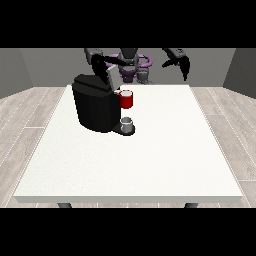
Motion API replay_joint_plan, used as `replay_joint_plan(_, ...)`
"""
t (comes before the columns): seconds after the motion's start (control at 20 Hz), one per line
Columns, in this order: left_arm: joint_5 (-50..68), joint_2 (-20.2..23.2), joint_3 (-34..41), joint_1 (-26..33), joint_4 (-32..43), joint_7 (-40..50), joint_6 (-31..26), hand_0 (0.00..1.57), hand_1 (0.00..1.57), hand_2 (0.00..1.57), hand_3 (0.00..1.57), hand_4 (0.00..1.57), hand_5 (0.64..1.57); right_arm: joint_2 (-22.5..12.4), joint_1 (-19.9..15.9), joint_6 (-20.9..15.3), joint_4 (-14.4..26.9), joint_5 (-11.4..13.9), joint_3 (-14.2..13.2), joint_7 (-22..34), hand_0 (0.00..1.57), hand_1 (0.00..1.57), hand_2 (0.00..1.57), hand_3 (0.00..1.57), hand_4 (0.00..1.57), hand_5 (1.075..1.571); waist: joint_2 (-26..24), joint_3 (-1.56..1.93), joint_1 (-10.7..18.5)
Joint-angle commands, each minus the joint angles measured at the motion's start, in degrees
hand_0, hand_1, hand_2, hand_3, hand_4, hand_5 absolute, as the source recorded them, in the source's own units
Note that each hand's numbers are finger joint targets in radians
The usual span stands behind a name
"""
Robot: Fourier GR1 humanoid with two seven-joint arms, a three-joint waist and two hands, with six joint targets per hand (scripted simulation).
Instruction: Insert the coffee pod into the coffee machine and close the lid
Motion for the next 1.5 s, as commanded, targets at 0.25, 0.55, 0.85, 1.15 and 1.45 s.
replay_joint_plan(0.25, 1.47, 0.6, -0.13, -0.31, 0.18, 0.83, -0.97, 0.0, 0.0, 0.0, 0.0, 0.36, 1.571, 0.32, -6.69, -0.12, 0.34, 2.97, 2.84, 1.8, 0.0, 0.0, 0.0, 0.0, 0.1, 1.571, 0.97, 0.04, 2.08)
replay_joint_plan(0.55, -1.05, -1.67, -3.52, -1.16, -2.01, 0.62, 0.87, 0.0, 0.0, 0.0, 0.0, 0.34, 1.571, -0.08, -9.71, -0.57, 0.56, 3.6, 2.5, 2.34, 0.0, 0.0, 0.0, 0.0, 0.0, 1.571, 3.62, 0.05, 5.93)
replay_joint_plan(0.85, -0.22, -1.07, -3.96, -2.03, -2.38, -0.4, -0.96, 0.0, 0.0, 0.0, 0.0, 0.38, 1.571, -1.91, -10.77, -1.34, -1.47, 7.14, 4.14, 3.47, 0.0, 0.0, 0.0, 0.0, 0.08, 1.571, 4.89, 0.06, 9.81)
replay_joint_plan(1.15, 0.62, 0.31, -3.04, -6.7, -0.14, -1.86, -2.28, 0.0, 0.0, 0.0, 0.0, 0.4, 1.571, -3.81, -16.04, -1.66, -4.18, 9.47, 4.62, 8.12, 0.0, 0.0, 0.0, 0.0, 0.24, 1.571, 8.39, 0.01, 11.49)
replay_joint_plan(1.45, 0.57, -0.9, -4.48, -8.8, -0.76, 0.04, -2.39, 0.0, 0.0, 0.0, 0.0, 0.4, 1.571, -4.21, -14.96, -2.46, -7.87, 11.06, 4.99, 11.35, 0.0, 0.0, 0.0, 0.0, 0.09, 1.571, 9.69, 0.08, 15.41)
